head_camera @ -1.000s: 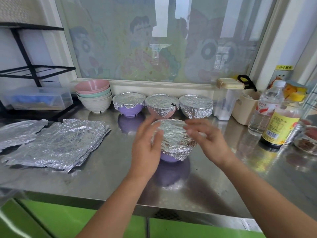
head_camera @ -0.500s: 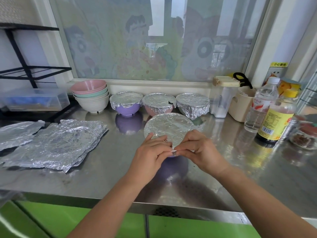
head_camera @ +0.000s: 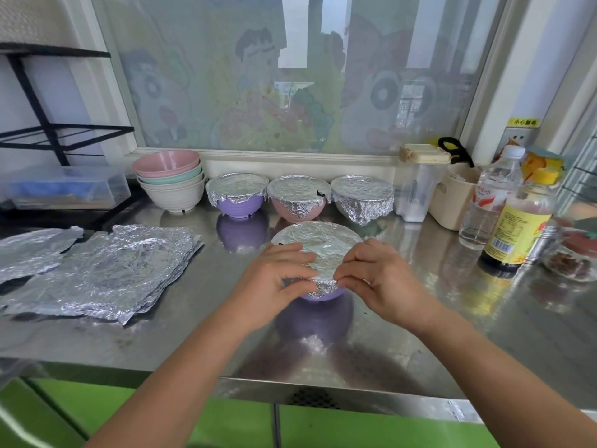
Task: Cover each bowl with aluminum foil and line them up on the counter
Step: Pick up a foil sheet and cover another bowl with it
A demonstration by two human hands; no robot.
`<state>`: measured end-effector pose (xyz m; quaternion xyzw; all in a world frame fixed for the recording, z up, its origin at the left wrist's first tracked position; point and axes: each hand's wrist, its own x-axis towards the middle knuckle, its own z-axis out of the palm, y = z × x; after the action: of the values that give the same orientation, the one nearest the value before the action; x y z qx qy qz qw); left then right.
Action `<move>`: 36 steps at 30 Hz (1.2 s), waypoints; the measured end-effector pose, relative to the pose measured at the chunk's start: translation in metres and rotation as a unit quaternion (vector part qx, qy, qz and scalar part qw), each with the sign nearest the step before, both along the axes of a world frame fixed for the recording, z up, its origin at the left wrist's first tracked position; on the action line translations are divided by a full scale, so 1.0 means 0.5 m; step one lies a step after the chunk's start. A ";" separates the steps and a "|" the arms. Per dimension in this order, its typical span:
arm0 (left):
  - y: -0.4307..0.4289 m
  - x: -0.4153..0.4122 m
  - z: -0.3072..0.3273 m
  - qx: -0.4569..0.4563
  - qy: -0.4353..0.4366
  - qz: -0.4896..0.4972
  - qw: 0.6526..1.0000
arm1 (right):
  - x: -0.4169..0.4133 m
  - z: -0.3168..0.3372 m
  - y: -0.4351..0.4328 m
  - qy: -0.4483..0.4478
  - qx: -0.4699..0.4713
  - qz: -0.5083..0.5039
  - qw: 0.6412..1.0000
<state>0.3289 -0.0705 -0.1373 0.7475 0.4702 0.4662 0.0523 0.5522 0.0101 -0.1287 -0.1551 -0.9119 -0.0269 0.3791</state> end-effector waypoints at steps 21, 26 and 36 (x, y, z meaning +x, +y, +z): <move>-0.008 0.026 0.025 0.015 0.107 0.020 0.994 | -0.008 0.007 -0.026 -0.016 0.028 -0.045 0.998; -0.011 -0.002 0.034 -0.028 0.059 0.001 0.998 | 0.011 0.010 -0.014 -0.005 0.007 -0.032 0.999; -0.018 0.038 0.033 0.007 0.107 0.022 0.994 | -0.006 0.008 -0.026 -0.007 0.037 -0.043 0.998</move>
<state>0.3481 -0.0794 -0.1209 0.7829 0.4865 0.3876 -0.0137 0.5493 -0.0027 -0.1250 -0.1798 -0.9055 -0.0776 0.3765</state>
